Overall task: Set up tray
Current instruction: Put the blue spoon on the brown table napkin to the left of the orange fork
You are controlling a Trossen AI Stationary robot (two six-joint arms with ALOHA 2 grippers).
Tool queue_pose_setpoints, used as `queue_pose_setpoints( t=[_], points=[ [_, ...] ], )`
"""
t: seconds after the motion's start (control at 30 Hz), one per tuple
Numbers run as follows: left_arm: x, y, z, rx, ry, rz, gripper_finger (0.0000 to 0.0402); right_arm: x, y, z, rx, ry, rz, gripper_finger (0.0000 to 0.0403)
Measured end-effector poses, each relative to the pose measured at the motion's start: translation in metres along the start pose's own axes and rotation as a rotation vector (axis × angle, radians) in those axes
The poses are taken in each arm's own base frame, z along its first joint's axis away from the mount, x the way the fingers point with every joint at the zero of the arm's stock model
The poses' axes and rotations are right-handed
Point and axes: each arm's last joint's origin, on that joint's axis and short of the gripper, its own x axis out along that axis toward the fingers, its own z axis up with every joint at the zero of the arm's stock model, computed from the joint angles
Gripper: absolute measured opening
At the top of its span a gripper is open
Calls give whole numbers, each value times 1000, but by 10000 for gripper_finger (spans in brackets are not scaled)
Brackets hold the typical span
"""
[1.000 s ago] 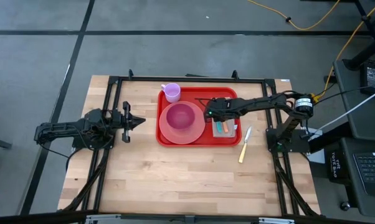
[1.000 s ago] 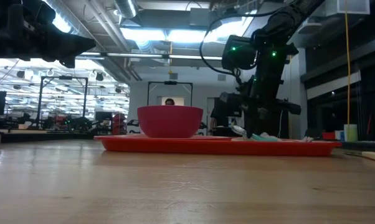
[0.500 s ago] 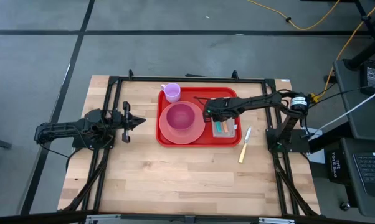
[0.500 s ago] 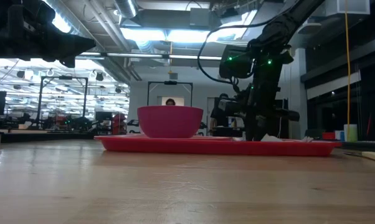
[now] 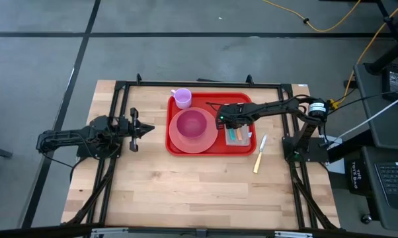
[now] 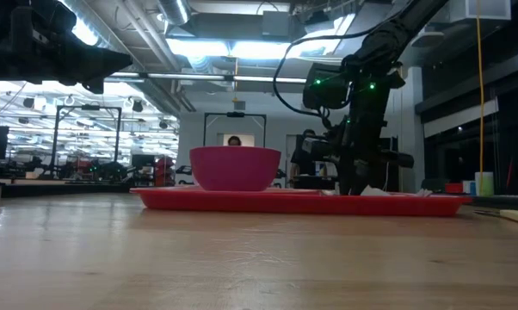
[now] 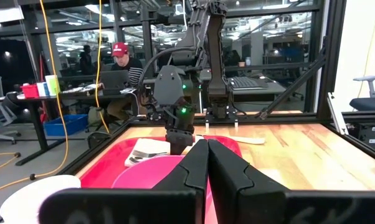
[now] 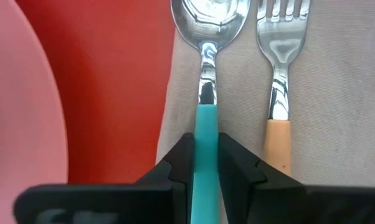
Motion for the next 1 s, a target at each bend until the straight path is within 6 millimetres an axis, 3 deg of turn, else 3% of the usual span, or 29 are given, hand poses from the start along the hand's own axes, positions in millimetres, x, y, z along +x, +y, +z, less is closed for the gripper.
queue_pose_setpoints(
  t=[0.37, 0.73, 1.0],
  points=[
    [0, 0, 0, 0, 0, -1, 4, 0, -1, 1, -5, -1, -3, 57],
    [0, 0, 0, -6, 0, -1, 4, 1, 0, 1, -21, -2, -2, 107],
    [0, 0, 0, -8, 0, -1, 4, 1, 0, 0, -20, 21, 12, 116]
  ],
)
